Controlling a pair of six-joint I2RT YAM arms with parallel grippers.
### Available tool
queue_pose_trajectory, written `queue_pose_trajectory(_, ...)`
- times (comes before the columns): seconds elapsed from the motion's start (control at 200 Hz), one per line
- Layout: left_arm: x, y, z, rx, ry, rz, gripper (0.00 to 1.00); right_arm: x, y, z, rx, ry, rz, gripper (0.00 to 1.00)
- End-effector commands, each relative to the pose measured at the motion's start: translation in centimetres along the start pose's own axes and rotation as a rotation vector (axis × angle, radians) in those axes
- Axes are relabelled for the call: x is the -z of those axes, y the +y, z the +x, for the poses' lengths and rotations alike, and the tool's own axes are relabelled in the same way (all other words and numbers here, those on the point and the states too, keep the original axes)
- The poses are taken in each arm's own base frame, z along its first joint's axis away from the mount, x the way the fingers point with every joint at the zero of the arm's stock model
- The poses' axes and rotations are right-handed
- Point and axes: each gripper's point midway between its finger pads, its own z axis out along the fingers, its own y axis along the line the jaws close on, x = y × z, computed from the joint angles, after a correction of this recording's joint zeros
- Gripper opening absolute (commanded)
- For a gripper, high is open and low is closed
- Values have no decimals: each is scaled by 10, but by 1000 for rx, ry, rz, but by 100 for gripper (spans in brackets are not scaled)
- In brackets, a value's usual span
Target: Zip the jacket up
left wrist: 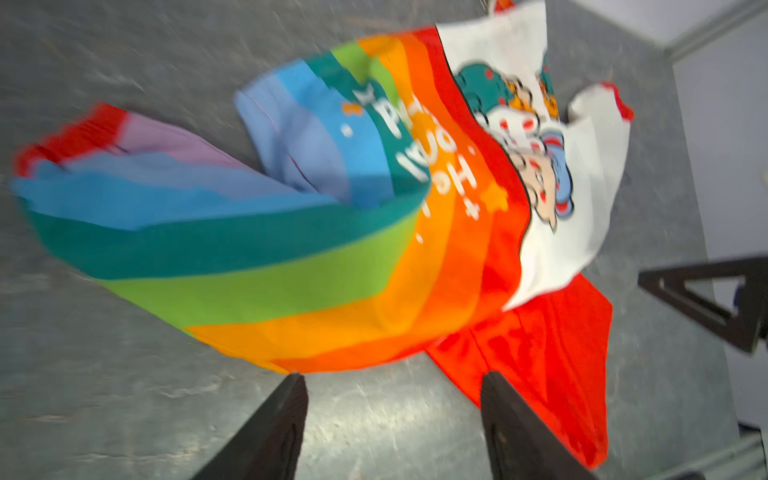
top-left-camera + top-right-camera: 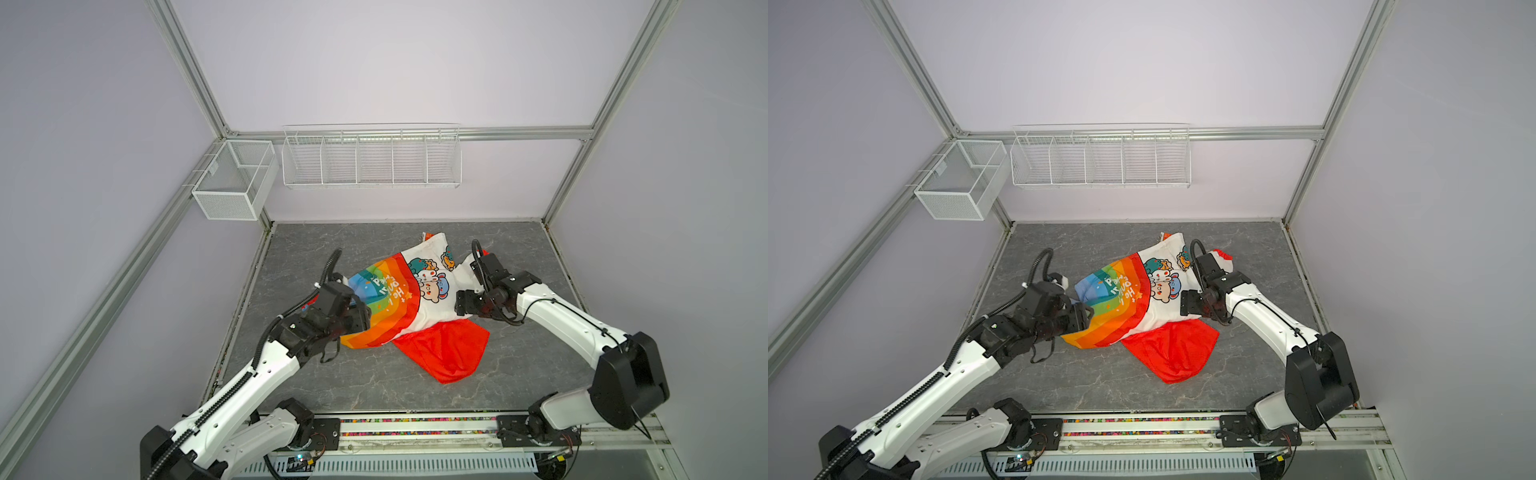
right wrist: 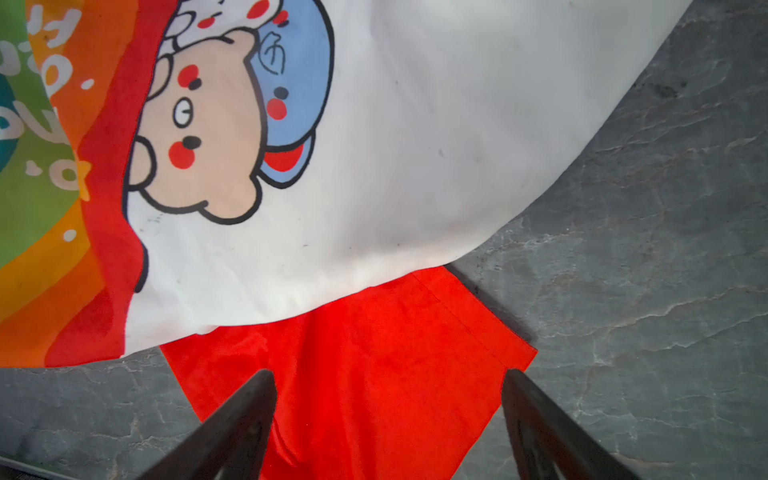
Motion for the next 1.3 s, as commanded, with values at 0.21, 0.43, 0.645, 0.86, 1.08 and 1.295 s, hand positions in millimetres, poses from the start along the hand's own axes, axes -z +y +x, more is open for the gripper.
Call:
queue_pose_trajectory(0.21,-41,-72,80,60,172,219,69,-11,-6,7,-53,32,-21,88)
queue_pose_trajectory(0.43,-69,-97,113,86,245,275,68,-8,-12,10,-62,24,-16,89)
queue_pose_trajectory(0.645,-85,-105,132,83,314,277,69,-5,-16,9,-68,14,-12,89)
queue_pose_trajectory(0.86,-97,-105,145,73,363,256,69,-4,-19,8,-73,10,-14,90)
queue_pose_trajectory(1.08,-109,-111,145,69,361,250,59,-4,-21,8,-77,12,-17,90)
queue_pose_trajectory(1.295,-101,-128,113,38,266,246,11,-4,-20,10,-73,11,-28,86)
